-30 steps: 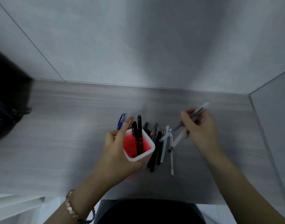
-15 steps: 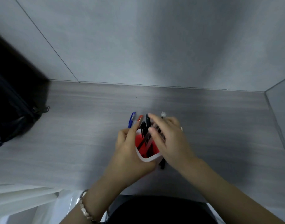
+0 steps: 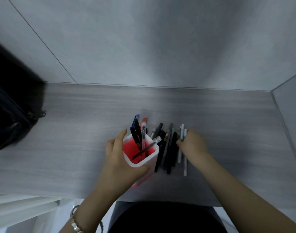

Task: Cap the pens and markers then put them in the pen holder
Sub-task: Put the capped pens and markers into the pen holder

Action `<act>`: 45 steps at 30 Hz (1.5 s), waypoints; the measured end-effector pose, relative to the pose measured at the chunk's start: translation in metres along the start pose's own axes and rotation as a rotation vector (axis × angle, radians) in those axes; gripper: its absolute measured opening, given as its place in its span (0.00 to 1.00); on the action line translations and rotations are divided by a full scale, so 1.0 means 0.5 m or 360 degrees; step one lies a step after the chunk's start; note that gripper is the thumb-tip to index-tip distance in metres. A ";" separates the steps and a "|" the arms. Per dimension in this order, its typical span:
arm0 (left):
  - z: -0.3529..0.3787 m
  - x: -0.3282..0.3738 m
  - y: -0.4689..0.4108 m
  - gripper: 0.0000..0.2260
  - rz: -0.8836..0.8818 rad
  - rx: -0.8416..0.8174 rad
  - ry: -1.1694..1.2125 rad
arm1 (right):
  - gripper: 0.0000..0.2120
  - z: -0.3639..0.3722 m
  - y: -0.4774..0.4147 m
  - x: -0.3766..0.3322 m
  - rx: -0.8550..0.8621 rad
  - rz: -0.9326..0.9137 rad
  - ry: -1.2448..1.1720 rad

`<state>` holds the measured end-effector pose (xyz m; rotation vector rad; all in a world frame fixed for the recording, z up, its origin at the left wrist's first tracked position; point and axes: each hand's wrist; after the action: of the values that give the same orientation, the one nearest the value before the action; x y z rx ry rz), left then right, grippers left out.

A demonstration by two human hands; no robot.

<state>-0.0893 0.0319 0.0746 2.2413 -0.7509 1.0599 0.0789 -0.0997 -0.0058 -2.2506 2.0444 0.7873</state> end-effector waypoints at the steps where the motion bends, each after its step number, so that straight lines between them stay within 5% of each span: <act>1: 0.000 0.001 0.000 0.45 0.0006 -0.0010 0.0002 | 0.16 0.003 -0.005 -0.009 -0.0006 0.0013 0.0013; 7: 0.003 -0.001 -0.001 0.44 0.0011 -0.0035 0.0040 | 0.26 -0.026 -0.013 0.002 0.0008 -0.0009 -0.0197; 13: 0.013 0.015 0.004 0.40 0.0094 -0.0058 0.0043 | 0.23 -0.207 0.055 -0.077 0.0572 -0.0277 -0.1421; 15: 0.020 0.029 0.008 0.37 0.0136 -0.0052 0.0083 | 0.21 -0.229 0.098 -0.113 0.0538 -0.0495 -0.1630; 18: 0.028 0.036 0.010 0.40 0.0180 -0.0038 0.0126 | 0.15 -0.169 0.138 -0.136 0.0300 -0.0700 -0.1320; 20: 0.028 0.032 0.008 0.44 0.0201 -0.0054 0.0127 | 0.04 -0.126 0.147 -0.134 0.0445 -0.0921 -0.0915; 24: 0.021 0.026 0.007 0.45 0.0300 -0.0027 0.0054 | 0.12 -0.089 0.143 -0.129 0.0615 -0.1159 -0.0620; 27: 0.009 0.025 0.006 0.47 0.0239 -0.0007 0.0005 | 0.21 -0.091 0.144 -0.130 0.0092 -0.1235 -0.0710; 29: -0.002 0.015 0.003 0.47 0.0173 0.0035 -0.0018 | 0.22 -0.103 0.135 -0.125 -0.0211 -0.1112 -0.0990; 32: -0.019 0.003 0.001 0.46 0.0000 0.0066 -0.0035 | 0.16 -0.100 0.076 -0.087 0.0207 -0.0525 -0.1316; 35: -0.029 -0.001 0.006 0.45 -0.0042 0.0097 -0.0030 | 0.25 -0.068 0.007 -0.012 0.0116 -0.0034 -0.0340; 38: -0.030 -0.006 0.010 0.46 -0.0069 0.0089 -0.0025 | 0.30 -0.020 0.011 0.016 -0.0131 0.0049 0.0103; 45: -0.028 -0.001 0.017 0.46 -0.0094 0.0038 -0.0044 | 0.23 0.043 0.032 -0.040 -0.0117 -0.0043 0.0059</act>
<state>-0.1021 0.0354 0.0837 2.2880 -0.6826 1.0167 0.0558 -0.0764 -0.0123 -2.3432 2.0289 0.8382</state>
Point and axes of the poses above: each hand's wrist, its own y-axis away from the middle knuckle, its own z-axis out of the palm, x = y × z, and after that the axes turned 12 degrees about x, right-handed
